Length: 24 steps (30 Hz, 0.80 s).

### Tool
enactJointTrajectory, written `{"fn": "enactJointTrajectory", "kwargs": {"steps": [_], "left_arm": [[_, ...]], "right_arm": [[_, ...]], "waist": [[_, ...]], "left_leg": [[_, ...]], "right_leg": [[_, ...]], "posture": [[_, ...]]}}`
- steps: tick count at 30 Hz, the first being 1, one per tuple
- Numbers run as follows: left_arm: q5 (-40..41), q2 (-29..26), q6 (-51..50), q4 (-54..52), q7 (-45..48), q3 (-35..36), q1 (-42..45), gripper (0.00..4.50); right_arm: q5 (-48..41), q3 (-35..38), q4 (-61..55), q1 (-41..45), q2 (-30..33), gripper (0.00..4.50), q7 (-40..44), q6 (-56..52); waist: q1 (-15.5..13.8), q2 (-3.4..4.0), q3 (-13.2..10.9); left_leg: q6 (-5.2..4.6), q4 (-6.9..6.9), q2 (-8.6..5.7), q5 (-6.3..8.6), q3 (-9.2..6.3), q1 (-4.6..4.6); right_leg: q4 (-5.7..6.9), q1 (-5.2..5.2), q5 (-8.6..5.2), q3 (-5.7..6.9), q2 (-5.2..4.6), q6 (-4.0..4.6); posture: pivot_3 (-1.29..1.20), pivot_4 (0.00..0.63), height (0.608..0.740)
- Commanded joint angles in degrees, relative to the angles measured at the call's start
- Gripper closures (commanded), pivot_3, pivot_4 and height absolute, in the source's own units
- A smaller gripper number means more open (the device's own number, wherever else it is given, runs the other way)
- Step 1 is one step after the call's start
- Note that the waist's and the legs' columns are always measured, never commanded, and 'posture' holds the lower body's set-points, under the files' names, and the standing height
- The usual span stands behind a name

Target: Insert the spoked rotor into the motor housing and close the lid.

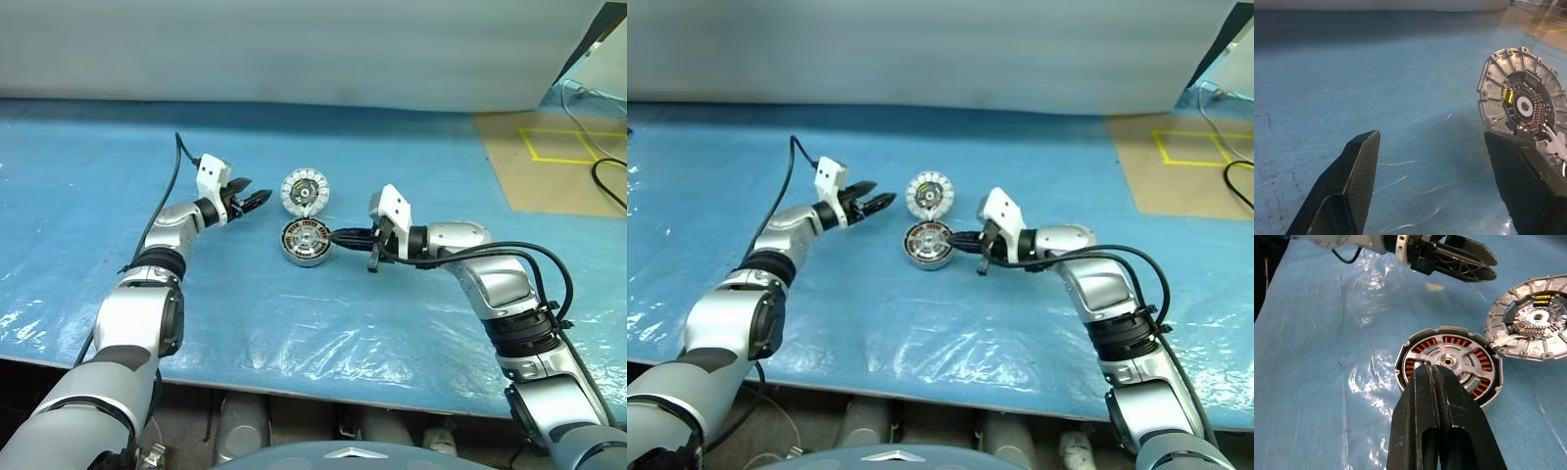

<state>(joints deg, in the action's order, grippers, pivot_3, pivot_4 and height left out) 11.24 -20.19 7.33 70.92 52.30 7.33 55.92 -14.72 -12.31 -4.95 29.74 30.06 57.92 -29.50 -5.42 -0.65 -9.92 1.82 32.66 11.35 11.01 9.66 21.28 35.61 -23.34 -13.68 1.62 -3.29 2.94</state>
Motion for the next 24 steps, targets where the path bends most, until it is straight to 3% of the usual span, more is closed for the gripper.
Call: {"fn": "enactJointTrajectory", "kwargs": {"steps": [1,6,10,16,23,24], "left_arm": [[0.13,-1.61,1.00,-2.38,3.18,0.98,-0.53,0.92],[1.25,-2.45,-0.21,-7.88,7.77,0.96,-3.84,0.92],[2.75,-2.31,-3.48,-20.09,12.32,-0.57,-10.42,0.92],[4.97,-1.22,-10.59,-37.98,10.70,-1.67,-20.44,0.92],[6.59,-1.49,-15.10,-47.65,8.46,-1.75,-25.61,0.92],[6.92,-1.85,-15.56,-48.52,8.34,-1.58,-26.20,0.90]], "right_arm": [[1.89,-1.51,0.28,4.54,0.80,4.50,2.61,5.28],[5.28,-5.34,5.02,9.90,1.19,4.50,7.31,10.87],[9.27,-10.19,8.67,13.64,2.99,4.50,14.14,18.44],[12.14,-14.11,17.58,19.85,0.48,4.50,20.33,25.72],[13.29,-13.91,26.79,24.25,-2.85,4.50,23.48,28.48],[13.40,-13.85,27.20,24.30,-2.96,4.30,23.87,28.60]], "waist": [[0.01,0.00,0.00],[-0.07,0.00,0.00],[-0.09,0.00,0.00],[0.24,-0.01,-0.01],[0.25,-0.02,-0.01],[0.24,-0.02,-0.01]], "left_leg": [[0.00,0.02,0.00,0.00,-0.03,-0.01],[0.00,0.03,0.00,0.00,-0.06,-0.01],[-0.01,0.02,0.02,0.00,0.02,0.10],[-0.13,0.05,0.13,-0.05,0.17,0.20],[-0.21,0.19,0.17,-0.06,0.26,0.20],[-0.26,0.19,0.17,-0.08,0.27,0.21]], "right_leg": [[0.01,0.00,0.00,0.00,0.00,0.00],[0.03,0.01,0.00,-0.02,-0.01,0.01],[0.05,-0.01,-0.01,0.06,-0.02,0.03],[0.10,-0.14,-0.07,0.10,0.00,0.15],[0.11,-0.15,-0.14,0.07,-0.01,0.28],[0.11,-0.15,-0.15,0.07,0.00,0.28]], "posture": [[0.00,0.150,0.740],[0.00,0.150,0.740],[0.00,0.150,0.740],[0.00,0.150,0.740],[0.00,0.150,0.740],[0.00,0.150,0.740]]}}
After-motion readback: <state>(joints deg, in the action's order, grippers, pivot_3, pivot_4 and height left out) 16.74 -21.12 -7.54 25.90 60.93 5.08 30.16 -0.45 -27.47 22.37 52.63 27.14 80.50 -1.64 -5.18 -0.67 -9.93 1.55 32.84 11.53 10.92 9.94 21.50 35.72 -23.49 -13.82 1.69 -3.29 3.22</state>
